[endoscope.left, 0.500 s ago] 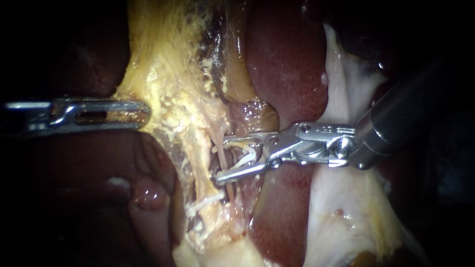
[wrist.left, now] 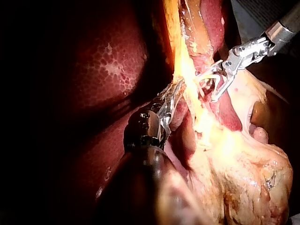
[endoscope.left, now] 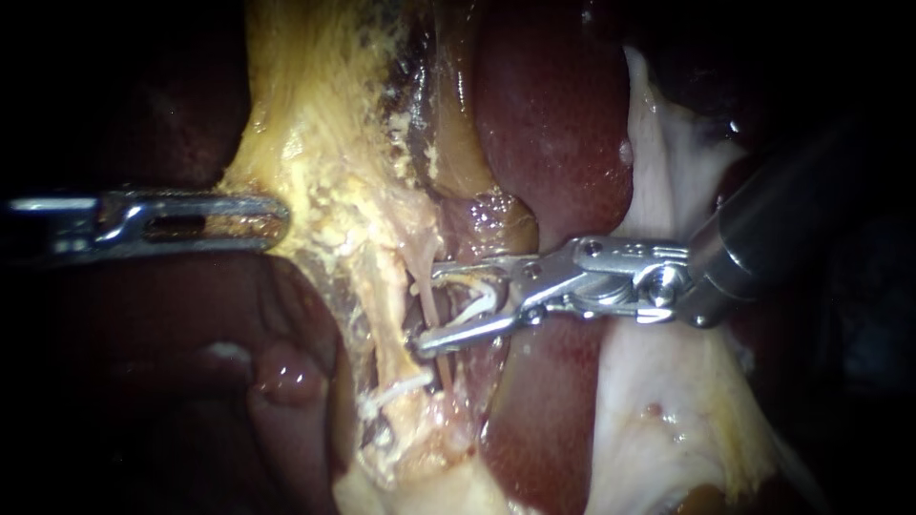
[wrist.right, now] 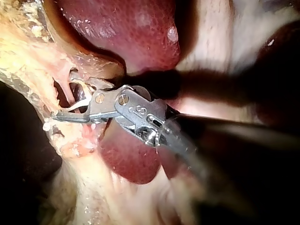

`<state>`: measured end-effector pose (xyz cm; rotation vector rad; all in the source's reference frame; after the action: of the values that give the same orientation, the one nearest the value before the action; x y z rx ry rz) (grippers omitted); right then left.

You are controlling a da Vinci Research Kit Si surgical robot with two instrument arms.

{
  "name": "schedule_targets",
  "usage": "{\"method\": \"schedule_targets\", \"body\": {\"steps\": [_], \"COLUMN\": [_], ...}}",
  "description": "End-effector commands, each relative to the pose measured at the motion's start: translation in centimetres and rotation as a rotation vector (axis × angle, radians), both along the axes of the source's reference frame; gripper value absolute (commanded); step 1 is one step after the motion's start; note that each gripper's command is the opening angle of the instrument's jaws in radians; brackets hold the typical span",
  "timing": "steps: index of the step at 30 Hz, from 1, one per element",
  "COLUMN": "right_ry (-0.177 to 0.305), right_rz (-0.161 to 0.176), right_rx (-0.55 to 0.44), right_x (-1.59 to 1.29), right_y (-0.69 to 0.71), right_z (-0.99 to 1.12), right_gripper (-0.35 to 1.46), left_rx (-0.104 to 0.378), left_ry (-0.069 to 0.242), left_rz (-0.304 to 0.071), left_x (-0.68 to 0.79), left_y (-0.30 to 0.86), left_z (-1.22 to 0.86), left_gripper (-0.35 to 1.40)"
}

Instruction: Clipping second clip left tube

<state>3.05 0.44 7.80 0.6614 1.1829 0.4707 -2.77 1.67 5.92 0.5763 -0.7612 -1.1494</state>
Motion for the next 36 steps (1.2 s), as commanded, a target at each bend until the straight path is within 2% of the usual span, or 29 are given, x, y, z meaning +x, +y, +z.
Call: {"method": "schedule_targets", "body": {"steps": [1,3,11,15,19,27,32,36], "right_ry": [0.0,0.001,-0.001,0.001,0.014,0.033,0.018,0.003], "right_rz": [0.0,0.001,0.008,0.006,-0.012,-0.036,-0.064,-0.073], "right_rx": [0.001,0.003,0.016,0.011,0.016,0.021,0.048,0.062], "right_x": [-0.02,-0.07,-0.34,-0.3,-0.21,0.02,0.23,0.31], "right_y": [0.01,0.02,0.2,0.14,0.07,-0.12,-0.33,-0.42], "right_z": [-0.01,-0.07,-0.49,-0.61,-0.66,-0.49,-0.28,-0.14], "right_gripper": [0.58,0.58,0.58,0.58,0.58,0.58,0.58,0.58], "left_rx": [0.001,0.001,0.005,0.005,0.006,0.006,0.011,0.011], "left_ry": [-0.001,-0.001,-0.003,-0.003,-0.004,-0.003,-0.003,-0.003], "left_rz": [0.001,0.001,0.004,0.004,0.004,0.004,0.0,0.0], "left_x": [0.01,0.01,0.06,0.06,0.07,0.07,0.07,0.07], "left_y": [0.0,0.01,0.05,0.05,0.05,0.05,0.05,0.05], "left_z": [0.0,-0.01,-0.04,-0.05,-0.06,-0.07,-0.08,-0.08], "left_gripper": [-0.35,-0.35,-0.35,-0.35,-0.35,-0.35,-0.35,-0.35]}}
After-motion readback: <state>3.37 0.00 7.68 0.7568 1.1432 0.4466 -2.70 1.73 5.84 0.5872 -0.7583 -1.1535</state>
